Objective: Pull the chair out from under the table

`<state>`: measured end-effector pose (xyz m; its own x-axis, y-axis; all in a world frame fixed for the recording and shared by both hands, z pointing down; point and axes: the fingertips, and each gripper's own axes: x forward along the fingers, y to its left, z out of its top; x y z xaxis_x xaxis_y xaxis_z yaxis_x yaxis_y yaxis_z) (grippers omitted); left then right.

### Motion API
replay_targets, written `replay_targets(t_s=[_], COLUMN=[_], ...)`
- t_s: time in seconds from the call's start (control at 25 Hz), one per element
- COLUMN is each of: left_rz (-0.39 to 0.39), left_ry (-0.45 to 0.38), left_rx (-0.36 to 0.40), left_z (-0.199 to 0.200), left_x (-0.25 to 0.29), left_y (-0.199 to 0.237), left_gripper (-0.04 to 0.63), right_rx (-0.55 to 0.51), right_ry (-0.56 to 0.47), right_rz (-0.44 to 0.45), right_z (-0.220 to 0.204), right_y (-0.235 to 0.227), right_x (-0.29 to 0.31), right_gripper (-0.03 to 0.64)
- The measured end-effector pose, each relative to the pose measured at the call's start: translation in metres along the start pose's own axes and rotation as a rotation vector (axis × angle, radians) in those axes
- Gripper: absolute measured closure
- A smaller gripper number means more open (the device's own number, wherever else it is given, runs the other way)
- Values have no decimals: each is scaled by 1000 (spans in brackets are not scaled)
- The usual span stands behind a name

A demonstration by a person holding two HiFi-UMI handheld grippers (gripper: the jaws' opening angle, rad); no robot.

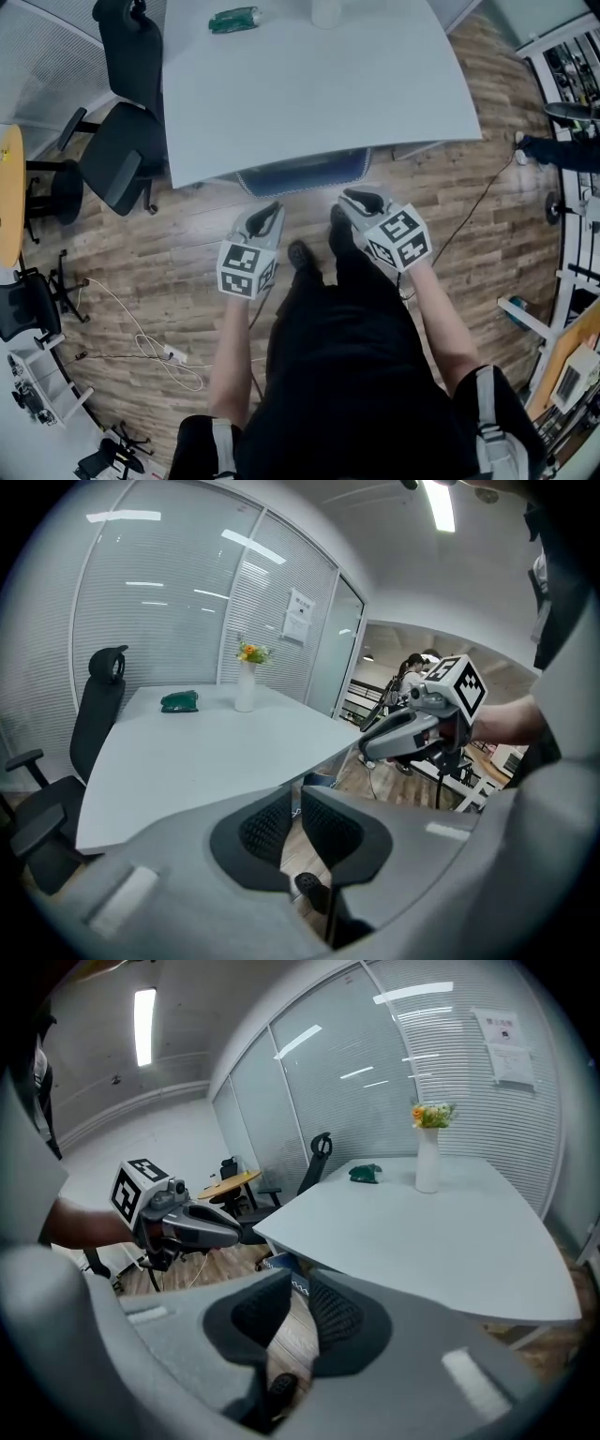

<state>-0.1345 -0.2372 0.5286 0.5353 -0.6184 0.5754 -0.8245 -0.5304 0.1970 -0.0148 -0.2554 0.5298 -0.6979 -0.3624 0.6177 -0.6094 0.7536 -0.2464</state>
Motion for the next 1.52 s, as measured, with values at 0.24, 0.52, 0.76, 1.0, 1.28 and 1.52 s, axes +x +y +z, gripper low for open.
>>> replay_targets(t_s=[0.24,0.52,0.76,1.0,1.28,1.52], left_rz=[-6,1,-16,-25,-34,-50], left_ry=[71,141,184,243,280,283], left_rx=[56,132,201,266,324,395], left_z=[-16,-30,-38,-46,-55,-62], left_x=[14,29,44,56,69,81], left_y=[3,12,15,17,25,28], left_gripper=[551,506,482,468,446,437], right_rx=[-11,-72,-95,-149,-222,-328], right_ry=[54,137,190,219,259,297], right_rz=[2,-8,4,10,11,-4], right_z=[-11,-30,-42,-48,-51,-60], right_y=[-12,-23,-31,-35,-40,-43], right_x=[12,28,44,55,70,77], right_gripper=[536,499,470,466,448,437])
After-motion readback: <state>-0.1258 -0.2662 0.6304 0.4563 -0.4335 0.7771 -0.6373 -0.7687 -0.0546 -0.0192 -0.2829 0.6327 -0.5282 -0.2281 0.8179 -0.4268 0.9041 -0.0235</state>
